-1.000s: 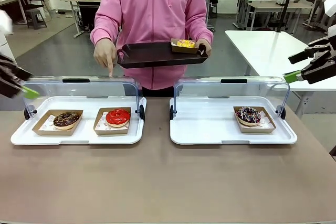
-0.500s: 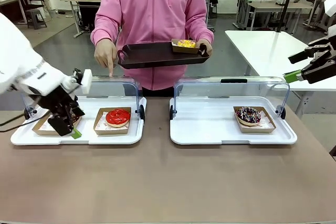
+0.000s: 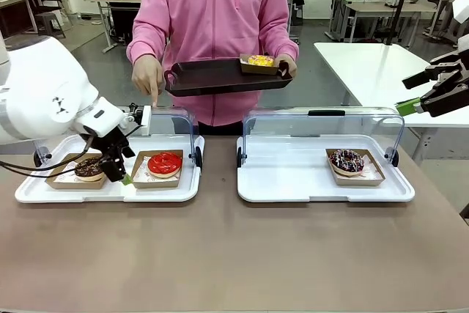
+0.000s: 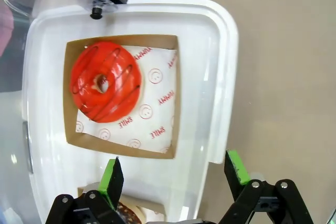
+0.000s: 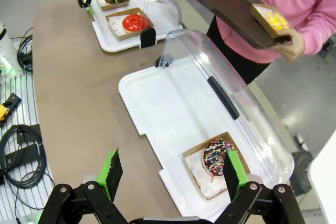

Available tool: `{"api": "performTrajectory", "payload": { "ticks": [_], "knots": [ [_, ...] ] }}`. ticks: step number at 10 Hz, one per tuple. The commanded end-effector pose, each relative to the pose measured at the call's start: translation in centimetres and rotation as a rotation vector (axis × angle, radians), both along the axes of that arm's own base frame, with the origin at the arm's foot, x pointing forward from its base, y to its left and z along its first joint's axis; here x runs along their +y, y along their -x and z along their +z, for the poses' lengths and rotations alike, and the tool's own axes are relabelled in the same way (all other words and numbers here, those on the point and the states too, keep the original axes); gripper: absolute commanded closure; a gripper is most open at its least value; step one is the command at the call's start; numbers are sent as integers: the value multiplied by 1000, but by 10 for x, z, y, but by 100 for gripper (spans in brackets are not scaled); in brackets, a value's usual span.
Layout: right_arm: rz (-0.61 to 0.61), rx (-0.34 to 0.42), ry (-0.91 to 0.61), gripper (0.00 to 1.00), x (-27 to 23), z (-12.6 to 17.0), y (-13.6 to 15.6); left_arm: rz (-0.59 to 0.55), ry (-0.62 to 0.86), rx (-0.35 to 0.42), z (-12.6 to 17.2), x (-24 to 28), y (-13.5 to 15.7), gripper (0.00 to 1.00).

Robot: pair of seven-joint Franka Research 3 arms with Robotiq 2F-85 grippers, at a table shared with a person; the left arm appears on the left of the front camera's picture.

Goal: Provide the desired donut to the person.
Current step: Pick up and lift the Paper togo box containing the Donut pointed at by the person.

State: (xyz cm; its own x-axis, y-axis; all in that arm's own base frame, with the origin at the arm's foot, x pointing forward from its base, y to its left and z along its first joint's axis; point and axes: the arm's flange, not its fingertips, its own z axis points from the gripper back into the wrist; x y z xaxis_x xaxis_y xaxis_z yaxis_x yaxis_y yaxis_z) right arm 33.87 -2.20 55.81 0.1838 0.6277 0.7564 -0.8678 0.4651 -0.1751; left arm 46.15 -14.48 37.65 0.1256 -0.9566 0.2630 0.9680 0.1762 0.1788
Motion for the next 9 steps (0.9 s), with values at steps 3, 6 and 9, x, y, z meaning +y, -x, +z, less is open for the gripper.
{"api": "performTrajectory", "payload": {
  "ticks": [3,6,9],
  "knots": [
    [4,3,-2,0,0,-2,0,-12,-15,-19,-14,-4,-19,0],
    [4,3,-2,0,0,-2,0,-27,-35,-2,-30,0,-25,0],
    [4,3,-2,0,0,-2,0,1,-30,16,-26,-3,-21,0]
  ]
}}
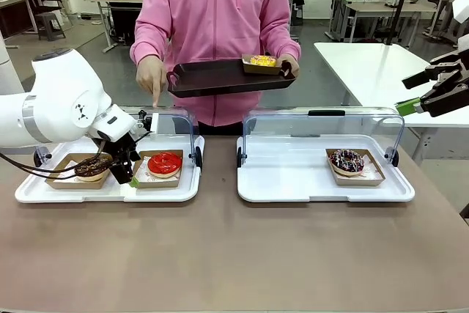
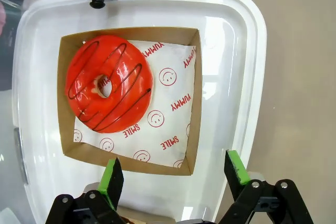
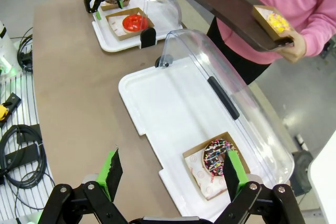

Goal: Provide the desired donut to the person.
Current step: Pick up and lift the Paper togo box containing the Donut pointed at by the person.

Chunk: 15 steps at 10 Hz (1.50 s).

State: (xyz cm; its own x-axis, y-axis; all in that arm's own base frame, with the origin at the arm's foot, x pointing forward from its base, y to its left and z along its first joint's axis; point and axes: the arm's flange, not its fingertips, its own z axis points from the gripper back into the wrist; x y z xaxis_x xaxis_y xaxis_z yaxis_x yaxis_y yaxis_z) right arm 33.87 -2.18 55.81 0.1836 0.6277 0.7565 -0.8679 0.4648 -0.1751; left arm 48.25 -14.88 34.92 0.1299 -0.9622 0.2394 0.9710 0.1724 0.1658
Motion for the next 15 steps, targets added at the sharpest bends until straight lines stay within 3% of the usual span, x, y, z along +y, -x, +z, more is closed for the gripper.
{"api": "performTrajectory", "payload": {
  "ticks": [1,5,10,11,12,13,15],
  "knots": [
    [3,3,-2,0,0,-2,0,1,-7,-1,1,1,0,0],
    [3,3,-2,0,0,-2,0,-80,-91,-13,-11,-4,-2,0],
    [3,3,-2,0,0,-2,0,-72,-104,-68,-19,-6,-8,0],
    [3,3,-2,0,0,-2,0,-74,-132,-71,-21,-6,-9,56],
    [3,3,-2,0,0,-2,0,-75,-130,-67,-22,-6,-10,57],
    [3,3,-2,0,0,-2,0,-78,-134,-62,-22,-6,-12,100],
    [3,3,-2,0,0,-2,0,-92,-128,-44,-24,-7,-10,100]
  ]
}}
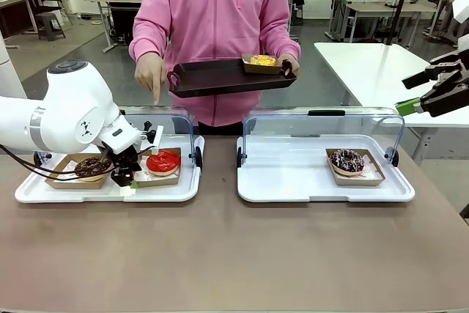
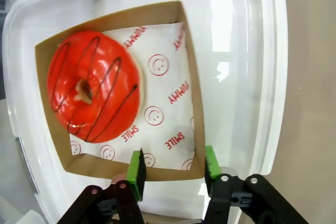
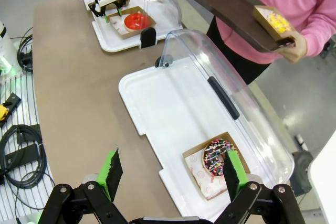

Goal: Provide the desired donut to the person.
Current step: Pick up and lift the Paper togo box containing the Donut pointed at by the person.

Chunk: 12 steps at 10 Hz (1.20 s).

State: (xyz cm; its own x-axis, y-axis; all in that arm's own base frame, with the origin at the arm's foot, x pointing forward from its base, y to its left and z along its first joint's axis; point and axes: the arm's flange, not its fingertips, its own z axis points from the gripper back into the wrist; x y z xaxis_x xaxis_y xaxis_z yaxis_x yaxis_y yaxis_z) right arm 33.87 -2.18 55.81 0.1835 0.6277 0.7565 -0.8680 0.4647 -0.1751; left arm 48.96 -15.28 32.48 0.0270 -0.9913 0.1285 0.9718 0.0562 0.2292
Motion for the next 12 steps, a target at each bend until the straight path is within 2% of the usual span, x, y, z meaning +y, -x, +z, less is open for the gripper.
{"api": "performTrajectory", "payload": {
  "ticks": [1,3,8,10,12],
  "knots": [
    [3,3,-1,0,0,-2,0,1,-8,6,0,-3,-4,82],
    [3,3,-1,0,0,-2,0,-4,-5,-3,0,-5,-2,100],
    [3,3,-1,0,0,-2,0,-24,-17,-40,8,-2,8,100],
    [3,3,-1,0,0,-2,0,-72,-40,-67,22,-1,32,100],
    [3,3,-1,0,0,-2,0,-142,-43,-54,35,2,65,100]
  ]
}}
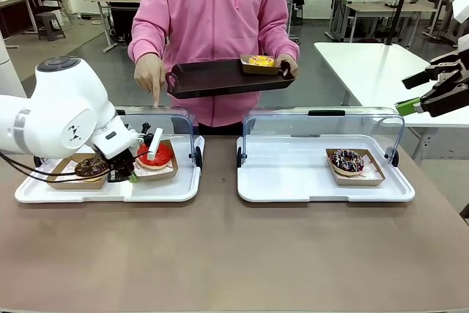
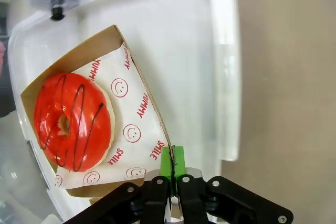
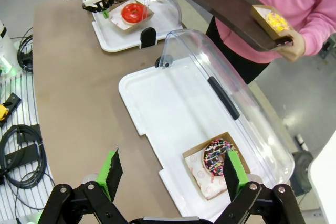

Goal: Provide the desired donut to the person.
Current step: Pick up and lift the Paper togo box containing the Donut pointed at by the person.

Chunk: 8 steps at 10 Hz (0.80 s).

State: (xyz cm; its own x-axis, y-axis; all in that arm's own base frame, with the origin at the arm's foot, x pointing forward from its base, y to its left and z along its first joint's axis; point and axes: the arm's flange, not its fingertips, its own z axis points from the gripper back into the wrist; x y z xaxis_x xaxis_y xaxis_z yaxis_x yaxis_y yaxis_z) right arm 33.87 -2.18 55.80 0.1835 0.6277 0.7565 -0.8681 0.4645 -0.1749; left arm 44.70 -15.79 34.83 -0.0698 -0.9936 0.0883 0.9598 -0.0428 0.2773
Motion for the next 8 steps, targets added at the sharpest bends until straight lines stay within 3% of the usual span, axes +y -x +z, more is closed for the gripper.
{"api": "performTrajectory", "payload": {
  "ticks": [1,4,7,8],
  "knots": [
    [3,3,-1,0,0,-2,0,-67,-21,14,15,9,38,100],
    [3,3,-1,0,0,-2,0,-112,90,72,46,20,91,100],
    [3,3,-1,0,0,-2,0,-215,190,134,105,44,141,100],
    [3,3,-1,0,0,-2,0,-219,180,89,125,49,162,100]
  ]
}}
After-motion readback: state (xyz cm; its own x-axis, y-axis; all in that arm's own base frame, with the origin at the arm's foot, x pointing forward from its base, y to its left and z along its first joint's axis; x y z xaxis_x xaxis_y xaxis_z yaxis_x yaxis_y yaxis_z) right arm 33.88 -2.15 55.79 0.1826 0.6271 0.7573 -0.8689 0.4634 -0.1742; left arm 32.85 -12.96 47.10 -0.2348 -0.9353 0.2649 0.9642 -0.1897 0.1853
